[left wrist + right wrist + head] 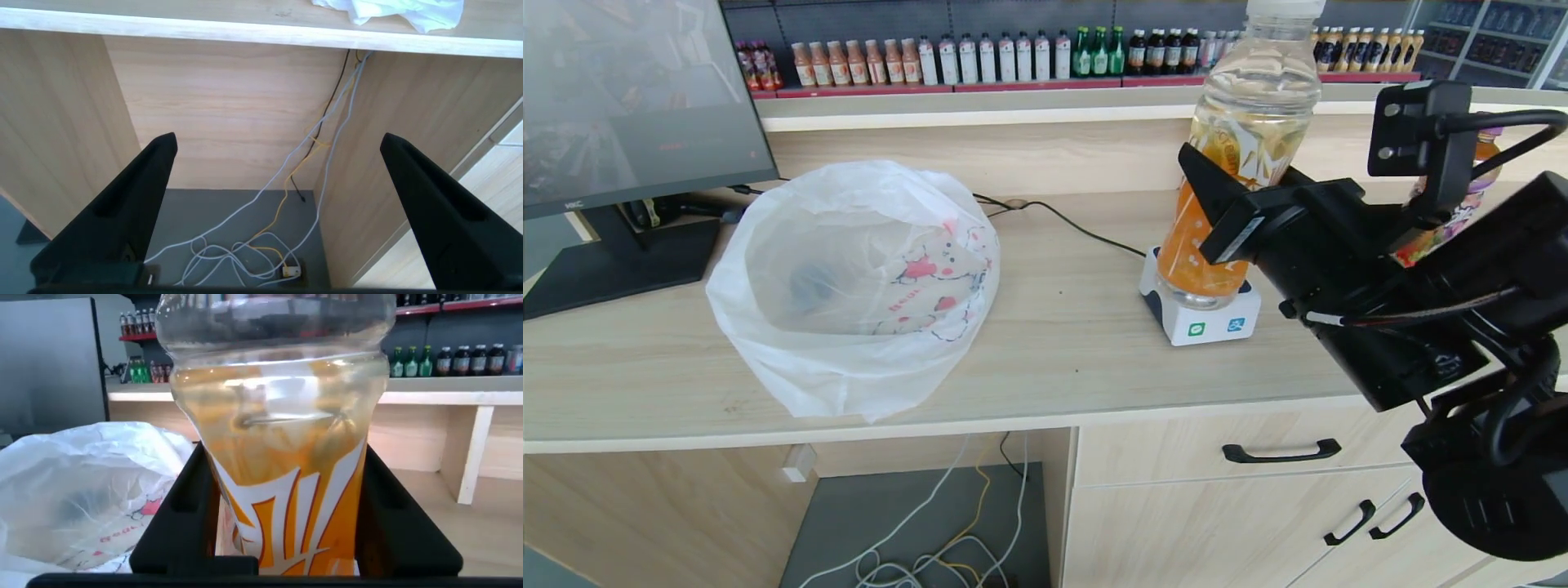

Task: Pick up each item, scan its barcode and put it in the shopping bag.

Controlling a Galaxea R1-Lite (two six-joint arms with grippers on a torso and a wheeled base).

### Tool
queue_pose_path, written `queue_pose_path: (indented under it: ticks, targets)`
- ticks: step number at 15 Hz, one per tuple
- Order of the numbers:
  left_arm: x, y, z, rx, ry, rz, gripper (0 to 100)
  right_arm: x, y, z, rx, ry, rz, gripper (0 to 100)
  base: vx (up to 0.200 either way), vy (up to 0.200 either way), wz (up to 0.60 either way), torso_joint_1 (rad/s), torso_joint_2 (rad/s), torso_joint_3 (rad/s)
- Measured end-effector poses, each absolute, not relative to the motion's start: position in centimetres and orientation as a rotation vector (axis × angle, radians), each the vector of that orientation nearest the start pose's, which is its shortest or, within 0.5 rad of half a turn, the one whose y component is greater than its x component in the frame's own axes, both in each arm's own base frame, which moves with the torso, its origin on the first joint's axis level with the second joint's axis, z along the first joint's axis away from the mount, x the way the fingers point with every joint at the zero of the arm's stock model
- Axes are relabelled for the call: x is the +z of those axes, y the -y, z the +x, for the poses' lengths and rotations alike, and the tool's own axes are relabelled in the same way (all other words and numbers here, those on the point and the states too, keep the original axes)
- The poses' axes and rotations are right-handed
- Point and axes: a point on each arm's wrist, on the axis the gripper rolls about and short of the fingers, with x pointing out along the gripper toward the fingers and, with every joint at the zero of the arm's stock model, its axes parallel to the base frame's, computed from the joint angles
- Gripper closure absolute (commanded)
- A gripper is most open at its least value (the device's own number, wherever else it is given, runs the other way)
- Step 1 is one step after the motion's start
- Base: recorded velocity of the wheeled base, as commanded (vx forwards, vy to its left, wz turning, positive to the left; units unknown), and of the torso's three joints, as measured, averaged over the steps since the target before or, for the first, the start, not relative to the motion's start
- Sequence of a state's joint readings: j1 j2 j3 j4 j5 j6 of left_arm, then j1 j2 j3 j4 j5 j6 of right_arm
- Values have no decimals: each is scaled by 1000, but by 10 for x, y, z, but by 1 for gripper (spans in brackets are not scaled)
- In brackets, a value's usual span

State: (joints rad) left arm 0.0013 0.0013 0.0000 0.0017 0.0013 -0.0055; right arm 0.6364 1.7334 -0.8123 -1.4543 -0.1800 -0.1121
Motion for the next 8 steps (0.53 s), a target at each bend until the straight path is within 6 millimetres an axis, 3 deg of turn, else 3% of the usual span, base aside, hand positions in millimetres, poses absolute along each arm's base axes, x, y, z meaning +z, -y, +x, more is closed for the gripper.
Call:
queue_pose_path:
  ticks: [8]
  targets:
    - [75, 0, -23, 2, -3, -7, 0, 234, -186, 255, 504, 524, 83, 100, 0, 0, 0, 0, 0, 0]
